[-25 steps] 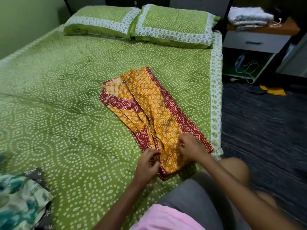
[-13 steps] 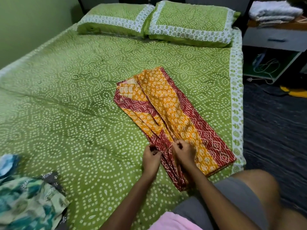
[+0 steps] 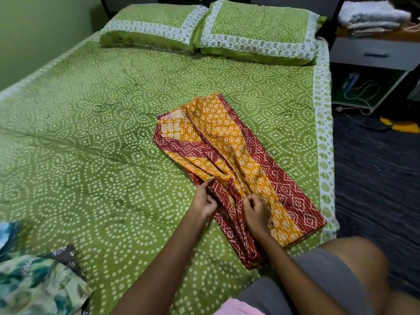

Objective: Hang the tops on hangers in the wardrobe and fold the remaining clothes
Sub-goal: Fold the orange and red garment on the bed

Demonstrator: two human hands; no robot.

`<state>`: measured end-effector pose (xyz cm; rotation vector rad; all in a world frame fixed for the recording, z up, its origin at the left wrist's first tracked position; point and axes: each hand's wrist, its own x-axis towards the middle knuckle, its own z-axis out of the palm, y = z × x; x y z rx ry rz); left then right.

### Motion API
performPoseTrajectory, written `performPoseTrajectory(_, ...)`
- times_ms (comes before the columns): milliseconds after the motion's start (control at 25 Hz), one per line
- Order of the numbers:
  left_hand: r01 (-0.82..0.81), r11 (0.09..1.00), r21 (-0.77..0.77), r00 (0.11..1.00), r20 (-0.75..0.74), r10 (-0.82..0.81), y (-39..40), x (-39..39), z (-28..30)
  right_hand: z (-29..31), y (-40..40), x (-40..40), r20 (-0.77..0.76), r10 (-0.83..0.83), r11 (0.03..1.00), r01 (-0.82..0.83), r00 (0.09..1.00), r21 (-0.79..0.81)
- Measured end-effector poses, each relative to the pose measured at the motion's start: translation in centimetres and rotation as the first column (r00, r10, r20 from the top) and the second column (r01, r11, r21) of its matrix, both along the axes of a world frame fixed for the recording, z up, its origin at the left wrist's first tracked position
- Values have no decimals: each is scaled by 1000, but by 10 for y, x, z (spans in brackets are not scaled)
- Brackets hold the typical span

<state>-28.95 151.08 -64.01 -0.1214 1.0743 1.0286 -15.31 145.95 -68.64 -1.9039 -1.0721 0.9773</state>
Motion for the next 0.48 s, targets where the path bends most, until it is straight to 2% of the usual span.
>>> performPoseTrajectory(160,-221,975,28,974,62,219,18,-12,14,-4,-1,0,43,49,999,-50,998,14)
performPoseTrajectory(280,-263,956,132,961,123,248,31,-44,13,-7,0,0,57,50,998,-51,997,27)
performPoseTrajectory(360,-289,930,228,957,109,270,39,-73,11,-7,0,0,68,58,998,-60,996,30)
performPoseTrajectory(480,-389,885,254,920,58,388,37,-119,23,-9,0,1,89,68,997,-70,994,20)
